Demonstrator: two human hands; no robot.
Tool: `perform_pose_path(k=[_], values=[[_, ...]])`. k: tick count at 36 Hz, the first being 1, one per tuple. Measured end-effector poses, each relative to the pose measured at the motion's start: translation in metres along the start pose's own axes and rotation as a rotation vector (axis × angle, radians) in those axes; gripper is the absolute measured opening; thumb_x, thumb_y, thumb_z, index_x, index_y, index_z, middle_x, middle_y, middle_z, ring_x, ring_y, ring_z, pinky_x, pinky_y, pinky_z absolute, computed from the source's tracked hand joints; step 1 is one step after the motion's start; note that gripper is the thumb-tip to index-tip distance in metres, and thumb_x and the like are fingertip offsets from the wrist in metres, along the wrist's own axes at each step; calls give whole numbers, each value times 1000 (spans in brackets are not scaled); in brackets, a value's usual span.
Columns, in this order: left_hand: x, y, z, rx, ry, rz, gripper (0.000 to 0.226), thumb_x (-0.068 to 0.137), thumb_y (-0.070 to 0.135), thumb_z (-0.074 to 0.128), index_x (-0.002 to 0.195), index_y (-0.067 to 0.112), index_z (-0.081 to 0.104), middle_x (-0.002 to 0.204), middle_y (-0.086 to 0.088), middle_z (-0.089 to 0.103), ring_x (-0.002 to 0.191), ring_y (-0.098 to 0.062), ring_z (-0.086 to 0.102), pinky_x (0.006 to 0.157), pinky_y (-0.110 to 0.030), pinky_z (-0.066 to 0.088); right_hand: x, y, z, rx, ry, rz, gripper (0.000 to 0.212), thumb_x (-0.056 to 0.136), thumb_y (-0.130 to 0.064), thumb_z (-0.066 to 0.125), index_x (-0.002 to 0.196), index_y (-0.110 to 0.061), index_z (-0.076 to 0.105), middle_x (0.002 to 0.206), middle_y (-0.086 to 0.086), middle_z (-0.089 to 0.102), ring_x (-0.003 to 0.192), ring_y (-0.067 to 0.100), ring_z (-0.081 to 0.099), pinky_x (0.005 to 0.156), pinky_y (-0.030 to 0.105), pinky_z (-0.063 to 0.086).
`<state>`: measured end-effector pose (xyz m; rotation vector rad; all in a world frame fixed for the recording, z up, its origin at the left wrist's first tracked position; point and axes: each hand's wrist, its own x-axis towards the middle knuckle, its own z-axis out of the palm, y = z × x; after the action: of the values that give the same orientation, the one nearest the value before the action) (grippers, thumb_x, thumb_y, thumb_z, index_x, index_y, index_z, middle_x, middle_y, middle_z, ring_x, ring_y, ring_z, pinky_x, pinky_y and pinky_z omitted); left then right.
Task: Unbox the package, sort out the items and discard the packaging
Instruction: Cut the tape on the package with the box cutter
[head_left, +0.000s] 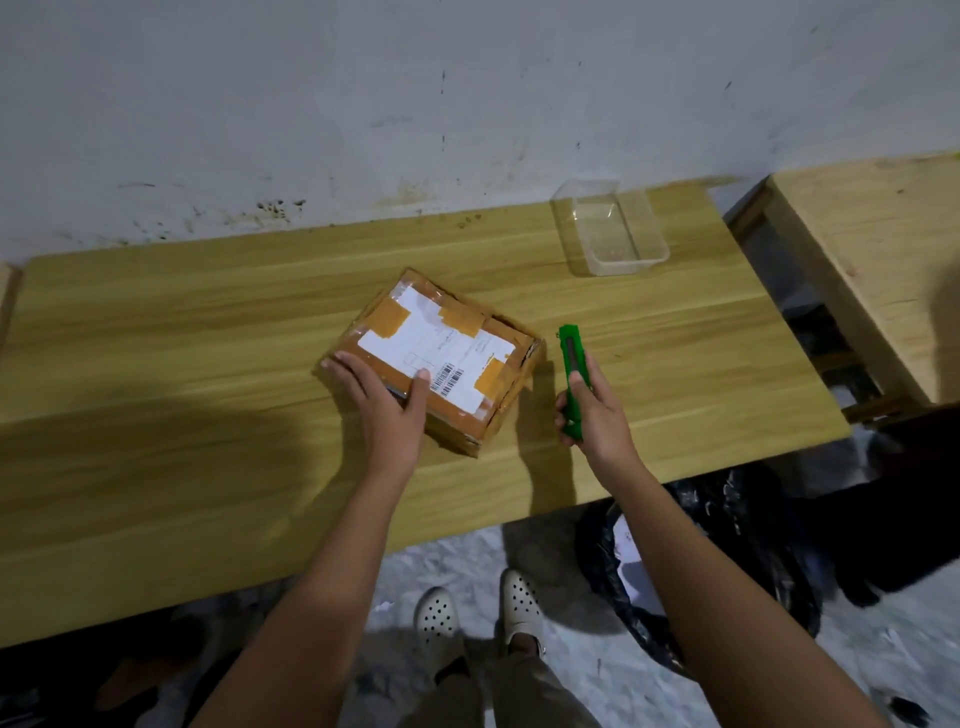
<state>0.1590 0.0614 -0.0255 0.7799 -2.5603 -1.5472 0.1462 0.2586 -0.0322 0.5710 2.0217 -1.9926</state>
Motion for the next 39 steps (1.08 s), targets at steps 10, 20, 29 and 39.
perform_pose_path(k=[10, 20, 29, 39], values=[[39, 13, -11, -75, 14, -98, 71, 98, 27, 40, 147, 14, -9, 156, -9, 16, 138, -28, 31, 111, -38, 32, 8, -4, 9, 126, -99, 108, 54, 98, -6, 33, 144, -31, 23, 71, 5, 52, 48, 10, 49, 42, 19, 35], [62, 20, -14, -176, -88, -113, 64, 101, 25, 33, 147, 24, -12, 155, 2, 20, 126, -11, 40, 72, -6, 36, 26, -14, 21, -104, -33, 12, 35, 92, -10, 52, 126, -18, 53, 104, 7, 67, 75, 5, 59, 68, 20, 43], [96, 17, -4, -340, -63, -77, 61, 101, 21, 34, 147, 31, -4, 154, 7, 18, 127, -12, 41, 81, -14, 43, 111, -36, 45, -224, 222, -49, 38, 94, -14, 49, 132, -18, 51, 133, 8, 54, 121, 24, 50, 105, 45, 42], [130, 5, 13, -608, -57, -101, 58, 99, 12, 36, 148, 31, 11, 150, -3, 34, 130, -22, 45, 94, -29, 50, 195, -57, 66, -418, 281, -124, 31, 89, -15, 56, 120, -14, 57, 113, 16, 63, 96, 31, 61, 82, 35, 51]])
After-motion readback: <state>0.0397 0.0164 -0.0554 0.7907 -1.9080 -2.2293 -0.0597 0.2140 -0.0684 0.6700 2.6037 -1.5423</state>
